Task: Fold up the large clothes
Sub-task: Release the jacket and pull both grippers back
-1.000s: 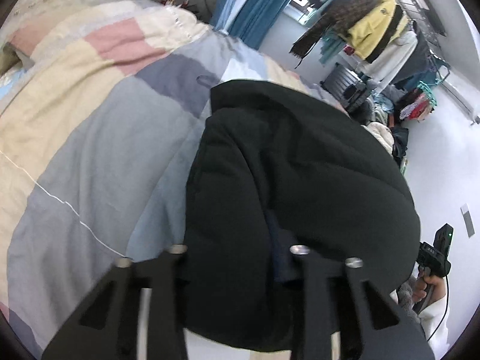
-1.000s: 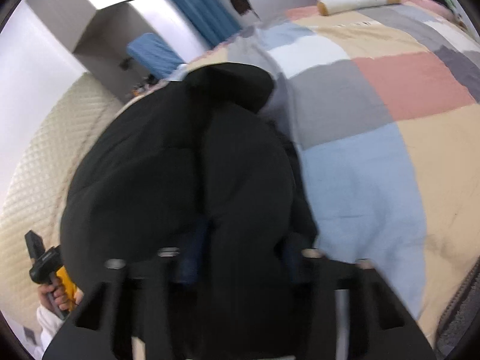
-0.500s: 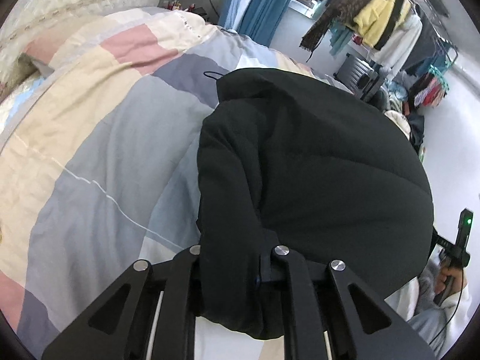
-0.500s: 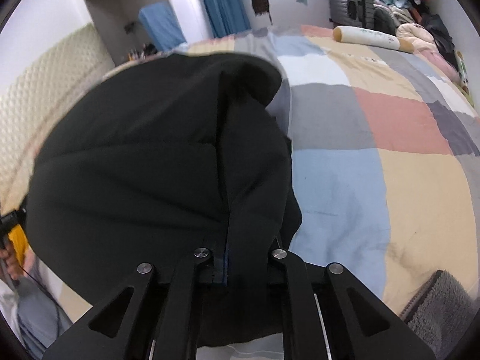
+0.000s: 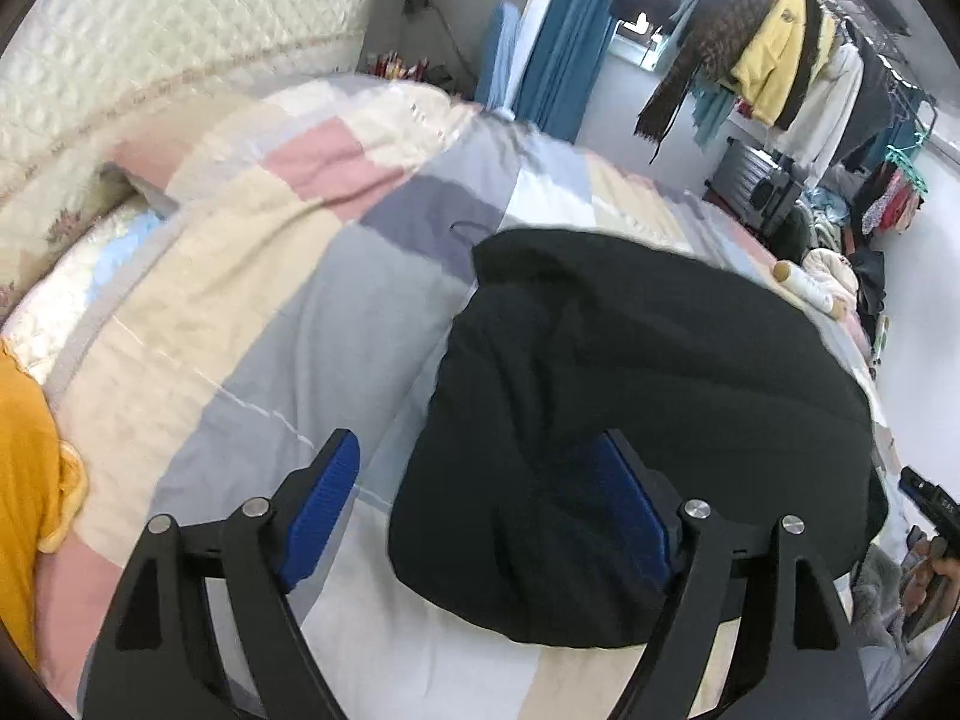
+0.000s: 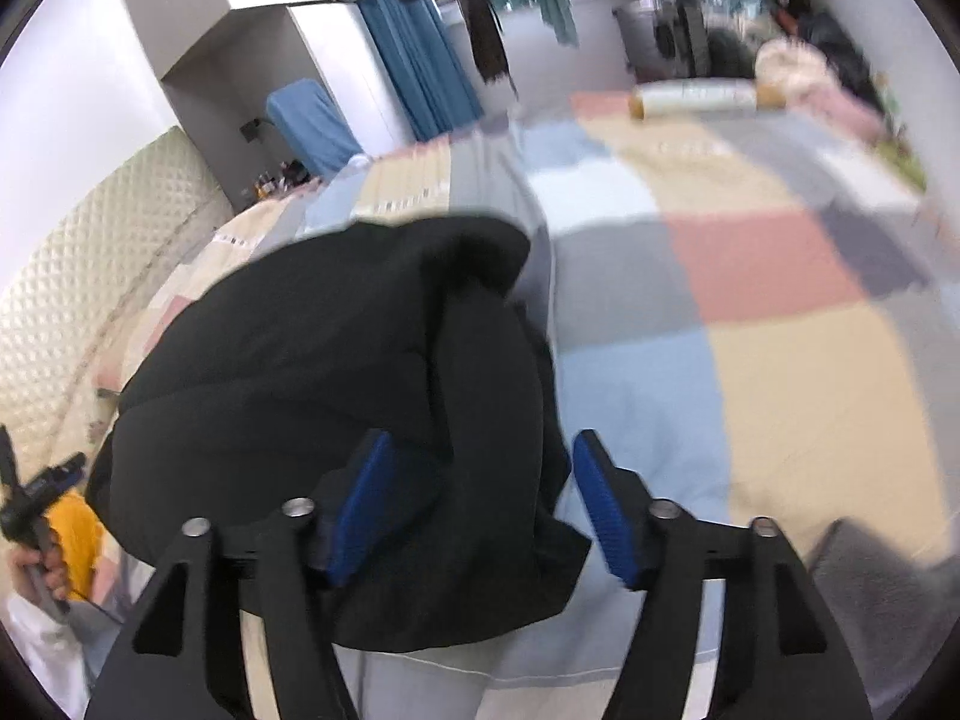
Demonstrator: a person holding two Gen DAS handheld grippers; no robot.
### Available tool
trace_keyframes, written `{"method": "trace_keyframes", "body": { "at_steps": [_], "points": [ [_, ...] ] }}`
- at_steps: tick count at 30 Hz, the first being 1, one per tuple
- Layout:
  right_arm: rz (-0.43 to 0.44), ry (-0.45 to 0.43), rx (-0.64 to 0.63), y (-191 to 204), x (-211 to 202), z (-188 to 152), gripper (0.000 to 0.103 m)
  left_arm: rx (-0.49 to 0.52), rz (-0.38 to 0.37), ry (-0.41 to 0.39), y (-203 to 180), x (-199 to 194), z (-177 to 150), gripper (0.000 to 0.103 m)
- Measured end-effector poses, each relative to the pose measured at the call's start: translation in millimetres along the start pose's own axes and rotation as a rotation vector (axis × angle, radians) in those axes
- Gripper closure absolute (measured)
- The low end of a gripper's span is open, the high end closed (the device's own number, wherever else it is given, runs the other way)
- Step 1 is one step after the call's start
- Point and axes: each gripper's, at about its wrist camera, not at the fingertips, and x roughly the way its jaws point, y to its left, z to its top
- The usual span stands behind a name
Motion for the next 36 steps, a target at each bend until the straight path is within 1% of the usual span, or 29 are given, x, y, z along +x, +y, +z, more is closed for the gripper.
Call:
{"method": "trace_keyframes", "body": {
  "at_steps": [1, 4, 6, 7, 8, 9, 10, 11, 12, 14, 16, 20, 23, 26, 27, 29, 31, 33, 36],
  "points": [
    [0.007, -0.032, -0.01, 7, -13, 5, 0.034, 0.021, 0.01, -0.015, -8, -10, 4, 0.022],
    [0.027, -0.132, -0.03, 28, -55, 22, 0.022, 0.06, 0.021, -0.064, -28, -38, 14, 0.019],
    [0.034, -0.192, -0.048, 43, -79, 30, 0.019, 0.071, -0.002, -0.101, -42, -60, 21, 0.017],
    [0.04, -0.223, -0.055, 51, -93, 34, 0.015, 0.086, -0.018, -0.132, -51, -76, 25, 0.017],
    [0.046, -0.256, -0.061, 60, -107, 38, 0.01, 0.095, -0.025, -0.147, -56, -83, 29, 0.016],
    [0.054, -0.285, -0.069, 69, -121, 41, 0.008, 0.113, -0.036, -0.175, -66, -99, 32, 0.012],
    [0.062, -0.311, -0.078, 77, -129, 45, 0.004, 0.121, -0.043, -0.19, -69, -107, 35, 0.01],
    [0.069, -0.338, -0.089, 84, -139, 46, 0.001, 0.134, -0.06, -0.218, -75, -120, 37, 0.004],
    [0.073, -0.367, -0.101, 91, -150, 46, 0.001, 0.142, -0.076, -0.248, -81, -135, 37, 0.0],
    [0.086, -0.418, -0.118, 104, -173, 45, 0.0, 0.156, -0.104, -0.295, -89, -157, 36, 0.0],
    [0.102, -0.441, -0.122, 115, -186, 45, 0.0, 0.171, -0.127, -0.324, -98, -174, 36, 0.0],
    [0.131, -0.493, -0.163, 138, -210, 38, 0.0, 0.208, -0.111, -0.372, -112, -201, 31, 0.0],
    [0.15, -0.533, -0.181, 149, -222, 27, 0.0, 0.226, -0.112, -0.399, -120, -216, 24, 0.0],
    [0.156, -0.551, -0.184, 156, -227, 13, 0.0, 0.237, -0.12, -0.419, -125, -226, 12, 0.0],
    [0.161, -0.552, -0.192, 160, -227, 9, 0.0, 0.238, -0.134, -0.425, -124, -229, 8, 0.0],
    [0.166, -0.549, -0.209, 164, -231, 0, 0.0, 0.242, -0.151, -0.421, -126, -232, -2, 0.0],
    [0.154, -0.556, -0.21, 169, -237, -10, 0.0, 0.238, -0.146, -0.42, -126, -235, -10, 0.0],
    [0.166, -0.57, -0.205, 172, -241, -17, 0.0, 0.233, -0.141, -0.406, -126, -233, -18, 0.0],
    [0.169, -0.568, -0.207, 179, -242, -31, 0.0, 0.232, -0.147, -0.398, -131, -235, -28, 0.0]
  ]
}}
